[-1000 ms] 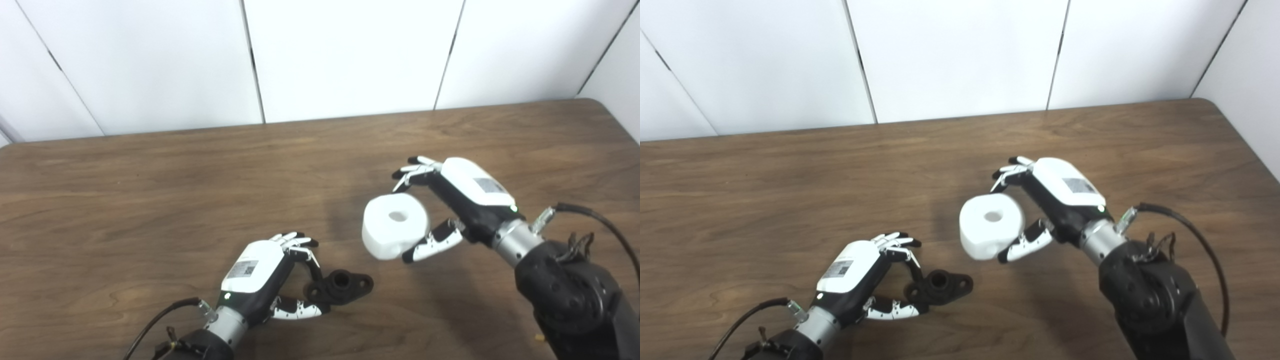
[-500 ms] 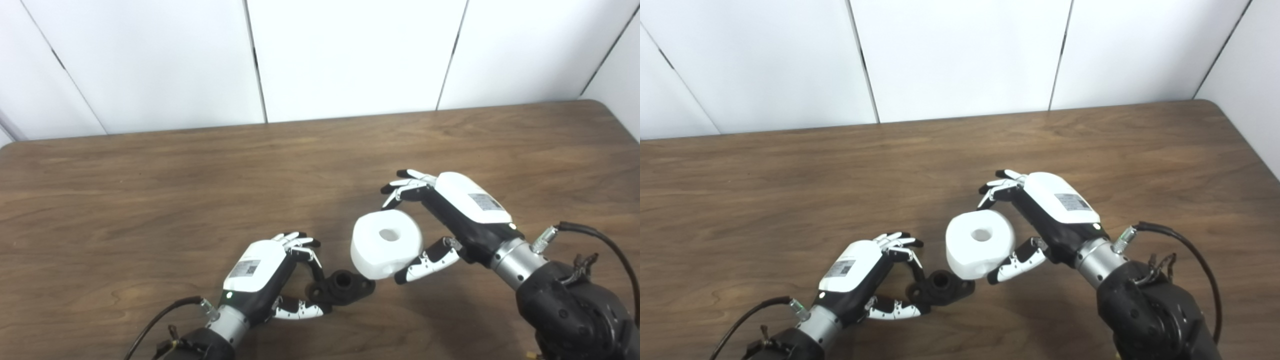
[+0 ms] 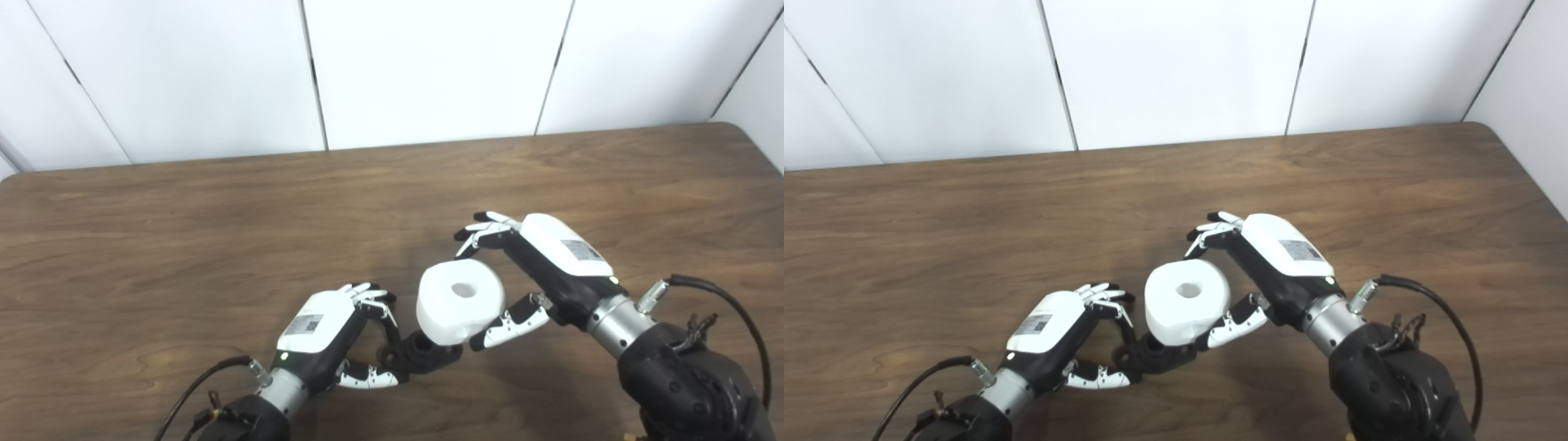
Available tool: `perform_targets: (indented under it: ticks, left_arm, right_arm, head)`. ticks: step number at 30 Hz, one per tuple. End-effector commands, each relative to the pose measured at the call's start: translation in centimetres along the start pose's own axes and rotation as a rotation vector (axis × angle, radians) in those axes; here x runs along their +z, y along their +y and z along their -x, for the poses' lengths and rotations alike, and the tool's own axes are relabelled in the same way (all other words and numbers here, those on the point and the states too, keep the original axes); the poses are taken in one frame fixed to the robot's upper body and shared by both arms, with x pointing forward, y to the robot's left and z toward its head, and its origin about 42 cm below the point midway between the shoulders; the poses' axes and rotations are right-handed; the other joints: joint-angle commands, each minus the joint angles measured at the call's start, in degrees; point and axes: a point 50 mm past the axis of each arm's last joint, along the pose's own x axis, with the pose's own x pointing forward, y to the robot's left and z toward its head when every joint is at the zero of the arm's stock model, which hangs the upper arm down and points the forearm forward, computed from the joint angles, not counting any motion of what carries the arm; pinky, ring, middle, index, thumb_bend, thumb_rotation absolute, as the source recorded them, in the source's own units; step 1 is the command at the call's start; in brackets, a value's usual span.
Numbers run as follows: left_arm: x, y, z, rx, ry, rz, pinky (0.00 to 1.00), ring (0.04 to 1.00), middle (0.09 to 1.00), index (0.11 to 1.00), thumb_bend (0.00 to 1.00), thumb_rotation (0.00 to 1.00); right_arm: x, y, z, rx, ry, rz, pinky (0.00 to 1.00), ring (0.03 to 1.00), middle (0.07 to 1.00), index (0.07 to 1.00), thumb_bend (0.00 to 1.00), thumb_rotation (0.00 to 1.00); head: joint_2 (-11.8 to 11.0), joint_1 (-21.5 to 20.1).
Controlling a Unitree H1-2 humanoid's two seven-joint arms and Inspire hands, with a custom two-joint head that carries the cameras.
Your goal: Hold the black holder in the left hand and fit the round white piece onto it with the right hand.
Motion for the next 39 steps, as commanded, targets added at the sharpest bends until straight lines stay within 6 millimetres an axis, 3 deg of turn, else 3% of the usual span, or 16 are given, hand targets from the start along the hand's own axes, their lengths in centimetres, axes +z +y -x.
perform_targets:
  ticks: [1,39]
  left_arm:
    - [-1.9,-4.0,0.9,-0.233,0.127,0.084,0.91,0.923,0.846,0.493,0.5,0.05]
    - [-1.3,-3.9,0.3,-0.229,0.132,0.109,0.92,0.93,0.856,0.493,0.5,0.05]
  right_arm:
    - [1.0,-0.8,-0.1,-0.047,-0.057,0.028,0.92,0.934,0.814,0.484,0.52,0.13]
    - [0.6,2.5,-1.3,-0.02,-0.081,0.073,0.9,0.942,0.805,0.483,0.52,0.14]
  head:
    - [0.15,0.1]
    - [0.75,0.58]
